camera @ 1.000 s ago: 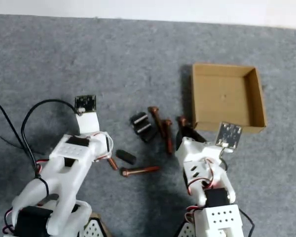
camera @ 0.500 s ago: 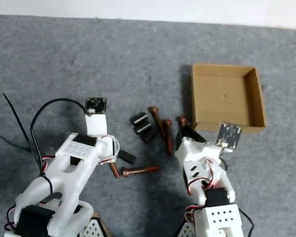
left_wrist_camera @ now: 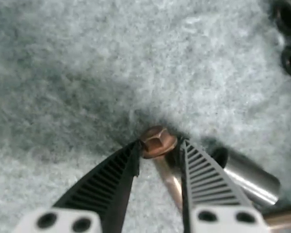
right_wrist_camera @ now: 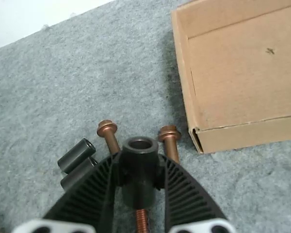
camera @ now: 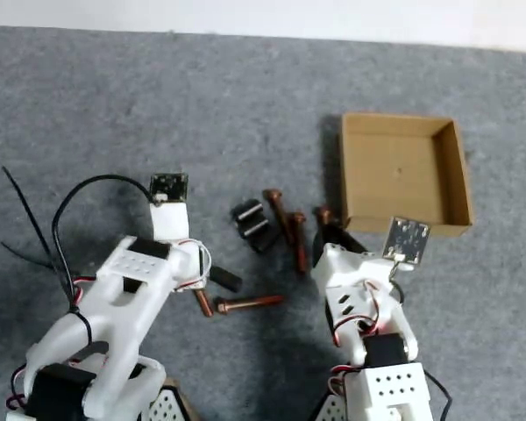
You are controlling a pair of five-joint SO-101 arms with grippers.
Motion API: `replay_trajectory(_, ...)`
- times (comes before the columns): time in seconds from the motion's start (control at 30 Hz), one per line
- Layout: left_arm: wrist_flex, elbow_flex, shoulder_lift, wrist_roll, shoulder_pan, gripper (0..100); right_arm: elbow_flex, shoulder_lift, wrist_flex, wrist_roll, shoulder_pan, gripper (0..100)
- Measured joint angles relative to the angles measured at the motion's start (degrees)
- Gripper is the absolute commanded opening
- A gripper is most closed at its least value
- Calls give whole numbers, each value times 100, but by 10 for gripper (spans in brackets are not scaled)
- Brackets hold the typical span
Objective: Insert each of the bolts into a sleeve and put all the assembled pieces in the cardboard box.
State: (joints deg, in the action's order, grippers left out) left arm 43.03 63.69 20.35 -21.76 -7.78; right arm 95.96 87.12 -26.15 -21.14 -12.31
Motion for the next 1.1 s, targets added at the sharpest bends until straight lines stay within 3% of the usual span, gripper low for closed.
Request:
replay_trajectory(0.1,0,0,9,0,158,117,0,0,0,0,0,10)
replay_trajectory(0.23,0,0,9,0,176,2,0,0,0,0,0,10)
replay_trajectory(0.9,0,-62,-26,35,176,5,0,0,0,0,0,10)
replay_trajectory(1.1,387,185,985,35,193,5,0,0,0,0,0,10)
